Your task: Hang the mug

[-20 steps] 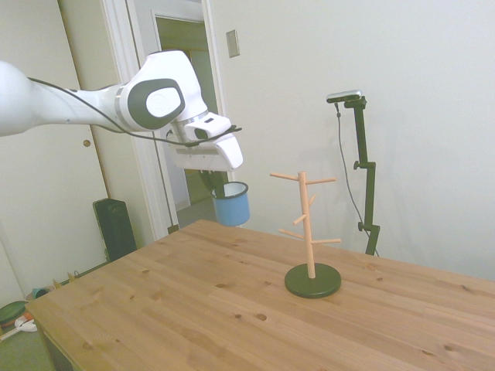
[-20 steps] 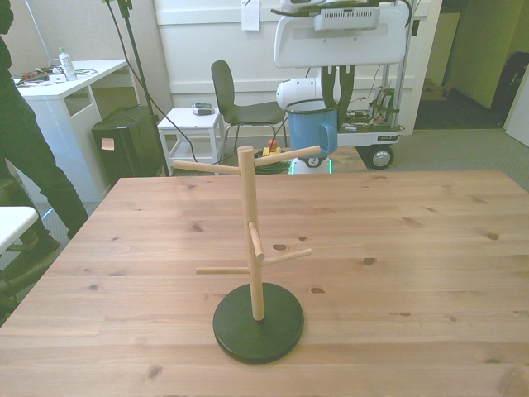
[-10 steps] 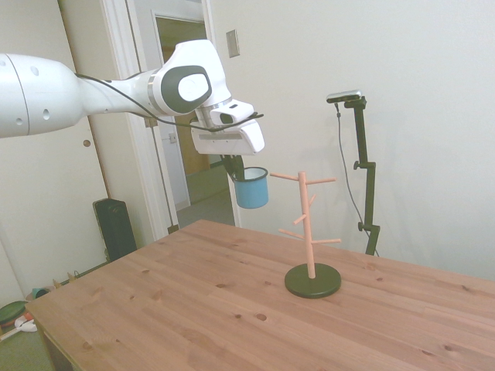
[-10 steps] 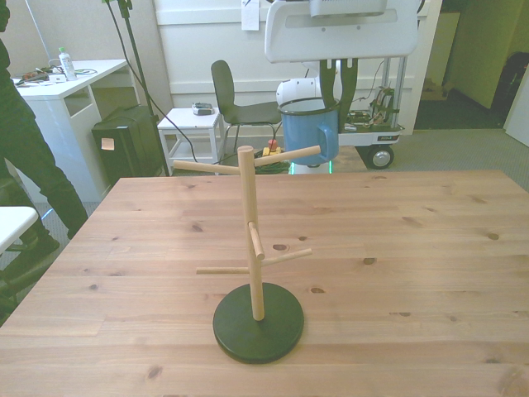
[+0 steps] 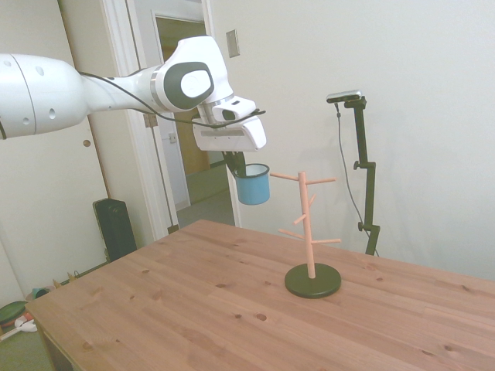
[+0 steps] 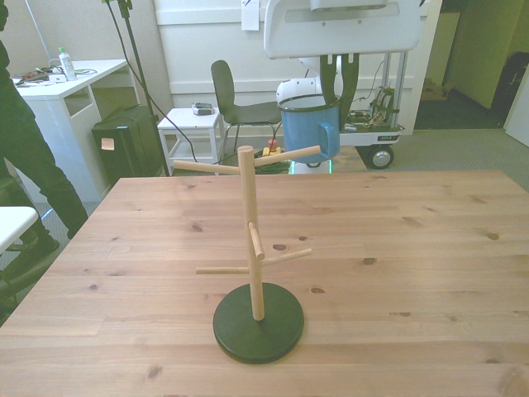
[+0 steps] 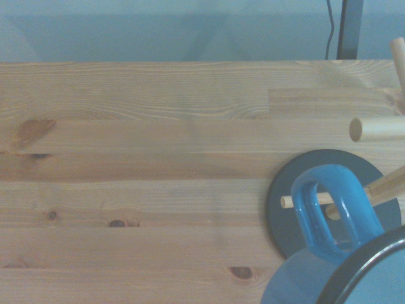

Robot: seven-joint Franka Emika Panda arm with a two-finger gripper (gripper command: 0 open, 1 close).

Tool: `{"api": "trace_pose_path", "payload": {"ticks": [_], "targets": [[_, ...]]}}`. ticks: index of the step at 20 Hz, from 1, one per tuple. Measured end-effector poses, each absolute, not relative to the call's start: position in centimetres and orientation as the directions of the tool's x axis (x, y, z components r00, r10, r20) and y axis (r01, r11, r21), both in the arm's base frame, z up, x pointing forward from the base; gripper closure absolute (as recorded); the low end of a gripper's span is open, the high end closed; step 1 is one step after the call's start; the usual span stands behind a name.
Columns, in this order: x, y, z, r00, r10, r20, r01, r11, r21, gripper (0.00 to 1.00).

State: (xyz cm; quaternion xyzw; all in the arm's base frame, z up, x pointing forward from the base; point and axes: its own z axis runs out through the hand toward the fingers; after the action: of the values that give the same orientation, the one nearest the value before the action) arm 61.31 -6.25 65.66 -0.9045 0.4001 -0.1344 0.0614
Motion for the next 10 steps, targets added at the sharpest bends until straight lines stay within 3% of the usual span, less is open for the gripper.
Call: {"api": "trace_pose_path", "payload": {"ticks": [10], "targets": [[62.6,-6.2,66.3,0.643,-0.744,0.182,-0.707,-0.668,-0.232,1.00]]}}
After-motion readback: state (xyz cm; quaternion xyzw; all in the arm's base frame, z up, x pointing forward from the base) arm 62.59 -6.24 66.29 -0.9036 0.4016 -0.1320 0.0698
